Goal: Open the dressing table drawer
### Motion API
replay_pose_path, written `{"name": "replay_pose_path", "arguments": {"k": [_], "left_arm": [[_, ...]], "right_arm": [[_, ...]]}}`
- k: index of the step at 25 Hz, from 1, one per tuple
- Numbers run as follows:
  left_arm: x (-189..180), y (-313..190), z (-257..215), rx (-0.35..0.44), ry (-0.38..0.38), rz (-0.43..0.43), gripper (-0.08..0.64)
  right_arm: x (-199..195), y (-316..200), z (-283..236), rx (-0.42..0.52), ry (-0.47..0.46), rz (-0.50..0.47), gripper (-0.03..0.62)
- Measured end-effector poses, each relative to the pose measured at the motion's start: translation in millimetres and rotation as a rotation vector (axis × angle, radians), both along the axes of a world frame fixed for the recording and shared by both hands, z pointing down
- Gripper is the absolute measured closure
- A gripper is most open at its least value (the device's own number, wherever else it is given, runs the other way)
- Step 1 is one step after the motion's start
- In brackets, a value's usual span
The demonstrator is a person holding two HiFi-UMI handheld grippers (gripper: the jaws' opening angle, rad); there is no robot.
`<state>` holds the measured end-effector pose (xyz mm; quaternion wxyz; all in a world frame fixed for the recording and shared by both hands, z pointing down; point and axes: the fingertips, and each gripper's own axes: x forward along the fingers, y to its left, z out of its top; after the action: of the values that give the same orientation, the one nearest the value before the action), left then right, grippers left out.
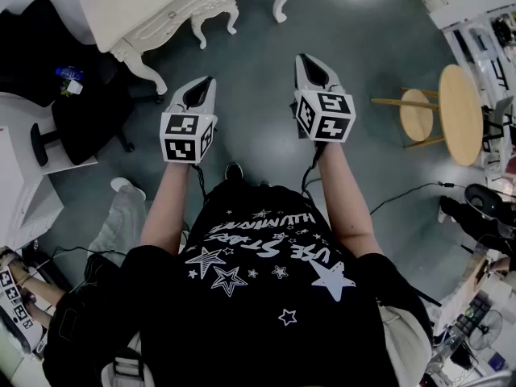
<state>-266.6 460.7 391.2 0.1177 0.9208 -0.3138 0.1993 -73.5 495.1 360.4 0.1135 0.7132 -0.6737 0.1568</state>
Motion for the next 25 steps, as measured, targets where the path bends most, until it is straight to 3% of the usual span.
{"name": "replay_pose_path", "arguments": {"k": [10,15,16,17,18,25], "left_arm": [[-21,-11,16,-0.005,-0.006,-0.017,0.560],[-27,-29,19,0.012,-0.012,-0.007,0.560],[-28,-35,20,0.013,-0.010,-0.011,0.560],[-28,-40,21,0.012,-0.008,-0.017,0.560],[-27,-45,23,0.009,-0.006,-0.022,0.560],[-4,-91,34,0.011,-0.023,-0.056,0.560]], "right_arm": [[-9,-10,17,0.000,-0.030,0.039,0.565],[-6,-26,17,0.054,-0.035,0.093,0.563],[-4,-31,20,0.054,-0.045,0.096,0.535],[-3,-37,23,0.048,-0.062,0.094,0.395],[-1,-42,27,0.038,-0.078,0.090,0.317],[29,-102,54,0.018,-0.142,0.048,0.215]]}}
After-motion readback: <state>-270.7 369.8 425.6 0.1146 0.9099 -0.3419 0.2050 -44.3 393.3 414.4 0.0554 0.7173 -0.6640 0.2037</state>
